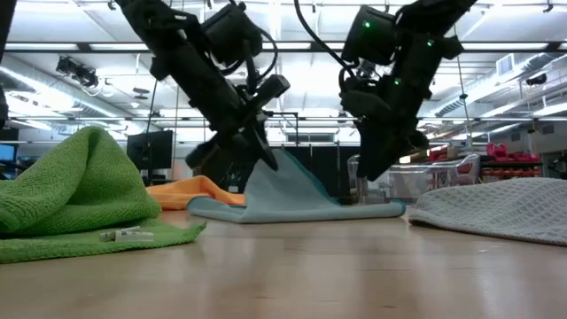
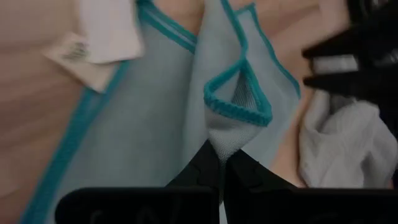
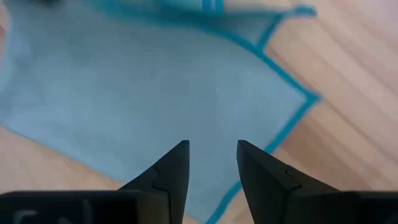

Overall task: Fold microfiber towels
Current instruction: Fold the blue microfiber cloth

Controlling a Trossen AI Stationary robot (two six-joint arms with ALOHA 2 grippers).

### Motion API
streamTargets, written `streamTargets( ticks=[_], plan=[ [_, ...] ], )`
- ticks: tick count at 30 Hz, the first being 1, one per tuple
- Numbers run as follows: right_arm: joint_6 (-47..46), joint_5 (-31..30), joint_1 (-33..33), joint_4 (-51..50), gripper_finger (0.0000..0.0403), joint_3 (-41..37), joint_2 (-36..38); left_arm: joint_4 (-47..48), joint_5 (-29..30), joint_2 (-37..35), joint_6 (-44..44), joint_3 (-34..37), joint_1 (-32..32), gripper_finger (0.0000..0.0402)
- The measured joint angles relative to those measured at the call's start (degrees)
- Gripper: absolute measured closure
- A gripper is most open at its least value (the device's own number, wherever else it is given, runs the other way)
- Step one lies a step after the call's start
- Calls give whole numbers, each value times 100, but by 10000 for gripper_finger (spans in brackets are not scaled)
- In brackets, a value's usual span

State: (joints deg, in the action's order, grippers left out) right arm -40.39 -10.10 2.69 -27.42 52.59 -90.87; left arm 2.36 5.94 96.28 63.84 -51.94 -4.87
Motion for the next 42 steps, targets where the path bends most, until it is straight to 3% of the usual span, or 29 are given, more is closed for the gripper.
streamTargets(
  ticks=[7,23,31,42],
  plan=[
    [113,31,-228,176,280,-149,0,799,59,-163,504,1,159,396],
    [414,30,-487,302,284,-149,0,1330,1039,-231,2288,4,1100,396],
    [462,30,-487,380,284,-149,0,2036,1019,-200,2570,4,1180,394],
    [428,157,-518,402,285,-149,0,2286,1010,-200,2202,4,1105,293]
  ],
)
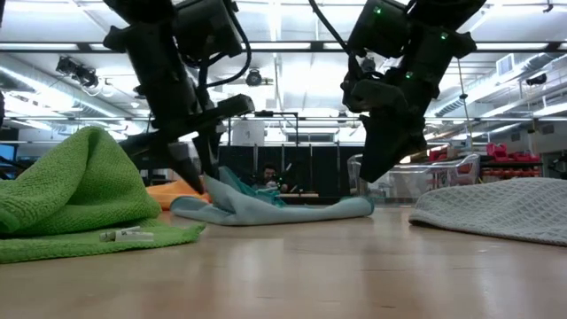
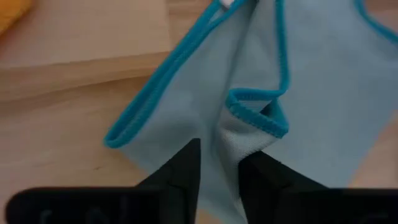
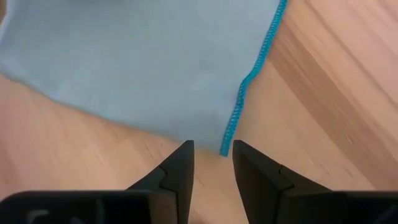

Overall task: Fold microfiber towels
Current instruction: Fold the blue microfiber cloth

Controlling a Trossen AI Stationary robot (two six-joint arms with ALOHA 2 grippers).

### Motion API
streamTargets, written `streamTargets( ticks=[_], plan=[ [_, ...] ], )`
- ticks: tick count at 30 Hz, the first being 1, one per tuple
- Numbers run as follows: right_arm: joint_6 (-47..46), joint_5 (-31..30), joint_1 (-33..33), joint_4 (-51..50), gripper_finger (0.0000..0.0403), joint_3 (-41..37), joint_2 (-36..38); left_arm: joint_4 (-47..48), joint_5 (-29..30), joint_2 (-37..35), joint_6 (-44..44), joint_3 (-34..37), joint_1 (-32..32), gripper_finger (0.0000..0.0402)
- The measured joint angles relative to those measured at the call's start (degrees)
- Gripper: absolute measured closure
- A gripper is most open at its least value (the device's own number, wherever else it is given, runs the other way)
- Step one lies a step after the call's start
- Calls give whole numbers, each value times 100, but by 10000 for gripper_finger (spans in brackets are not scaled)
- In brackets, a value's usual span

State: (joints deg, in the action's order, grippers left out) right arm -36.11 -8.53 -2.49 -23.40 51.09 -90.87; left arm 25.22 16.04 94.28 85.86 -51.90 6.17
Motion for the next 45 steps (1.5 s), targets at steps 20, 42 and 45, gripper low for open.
streamTargets(
  ticks=[20,42,45],
  plan=[
    [318,4,15,287,289,0,0,640,-212,-1009,18,-2,184,210],
    [1354,472,408,498,398,2,-44,466,166,-901,54,2,707,246],
    [1322,488,370,444,399,7,-194,398,190,-901,-91,0,677,244]
  ],
)
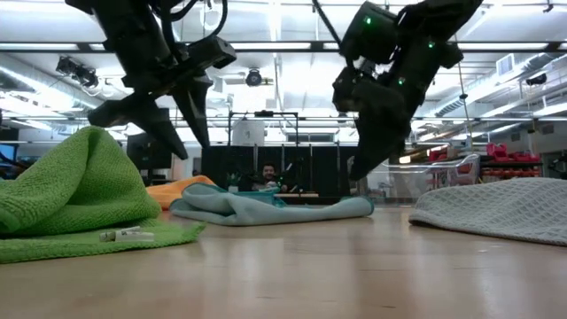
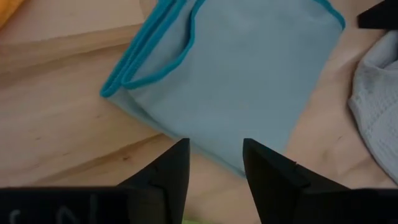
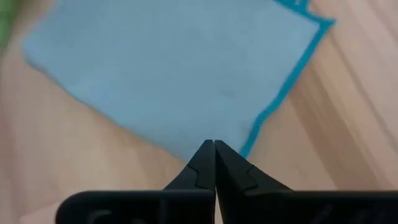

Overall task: Fold microfiber towels
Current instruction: Fold the blue microfiber cloth

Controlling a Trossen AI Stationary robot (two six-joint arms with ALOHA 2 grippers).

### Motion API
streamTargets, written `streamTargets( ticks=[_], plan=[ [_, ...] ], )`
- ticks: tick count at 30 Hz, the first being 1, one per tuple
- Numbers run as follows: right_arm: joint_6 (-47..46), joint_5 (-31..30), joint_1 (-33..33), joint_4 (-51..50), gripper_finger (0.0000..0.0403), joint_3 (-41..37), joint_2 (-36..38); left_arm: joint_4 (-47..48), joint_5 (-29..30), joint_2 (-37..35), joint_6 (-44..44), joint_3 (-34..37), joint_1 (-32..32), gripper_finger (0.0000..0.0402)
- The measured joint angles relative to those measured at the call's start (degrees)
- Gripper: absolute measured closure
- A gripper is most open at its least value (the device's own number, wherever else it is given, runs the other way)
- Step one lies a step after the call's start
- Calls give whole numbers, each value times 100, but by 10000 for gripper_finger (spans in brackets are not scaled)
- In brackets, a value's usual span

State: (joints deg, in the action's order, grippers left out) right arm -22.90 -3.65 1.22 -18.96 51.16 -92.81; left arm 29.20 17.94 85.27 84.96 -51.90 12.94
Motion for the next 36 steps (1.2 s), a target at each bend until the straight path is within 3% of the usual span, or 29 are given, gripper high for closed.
streamTargets(
  ticks=[11,20,27,31,36],
  plan=[
    [-157,10,108,-37,401,2,-624,-113,11,0,-75,0,-30,259],
    [-424,165,-662,-14,402,118,-706,-110,41,0,-296,0,-33,262],
    [-227,347,-892,229,402,589,-805,-65,50,0,-562,-3,-173,264],
    [68,290,-736,195,402,963,-803,-130,52,0,-578,-3,-196,271],
    [335,66,-72,174,403,1251,-800,-152,52,0,-441,-3,-29,277]
  ],
)
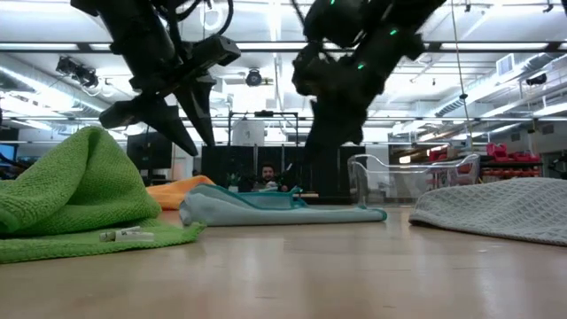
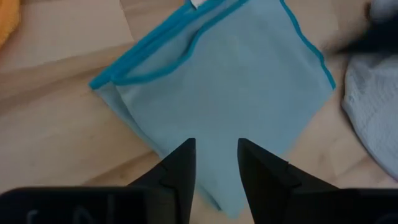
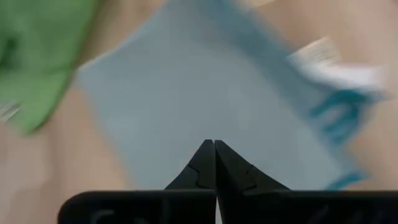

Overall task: Fold microfiber towels
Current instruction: Fold the blue microfiber cloth

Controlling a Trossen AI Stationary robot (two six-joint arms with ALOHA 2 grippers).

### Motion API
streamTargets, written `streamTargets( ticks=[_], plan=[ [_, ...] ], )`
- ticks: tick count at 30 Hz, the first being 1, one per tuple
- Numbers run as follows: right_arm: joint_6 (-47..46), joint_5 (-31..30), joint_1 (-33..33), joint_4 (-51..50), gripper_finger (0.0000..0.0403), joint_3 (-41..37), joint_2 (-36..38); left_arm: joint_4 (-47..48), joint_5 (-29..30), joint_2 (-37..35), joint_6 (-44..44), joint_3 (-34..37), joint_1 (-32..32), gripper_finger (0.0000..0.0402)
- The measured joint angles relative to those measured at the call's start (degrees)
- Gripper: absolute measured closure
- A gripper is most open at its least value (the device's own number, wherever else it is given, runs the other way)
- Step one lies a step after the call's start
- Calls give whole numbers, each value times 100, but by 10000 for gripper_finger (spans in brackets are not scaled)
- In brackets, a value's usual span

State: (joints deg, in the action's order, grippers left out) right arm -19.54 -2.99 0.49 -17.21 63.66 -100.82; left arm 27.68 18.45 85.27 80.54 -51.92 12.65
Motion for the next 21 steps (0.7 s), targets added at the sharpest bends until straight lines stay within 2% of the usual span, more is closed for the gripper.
streamTargets(
  ticks=[5,9,21],
  plan=[
    [215,48,721,-50,403,30,0,13,-3,0,157,0,151,277],
    [428,238,1005,-170,403,30,0,-6,-2,0,274,0,220,277],
    [563,272,496,-440,403,34,-157,-210,-3,0,278,0,249,289]
  ],
)
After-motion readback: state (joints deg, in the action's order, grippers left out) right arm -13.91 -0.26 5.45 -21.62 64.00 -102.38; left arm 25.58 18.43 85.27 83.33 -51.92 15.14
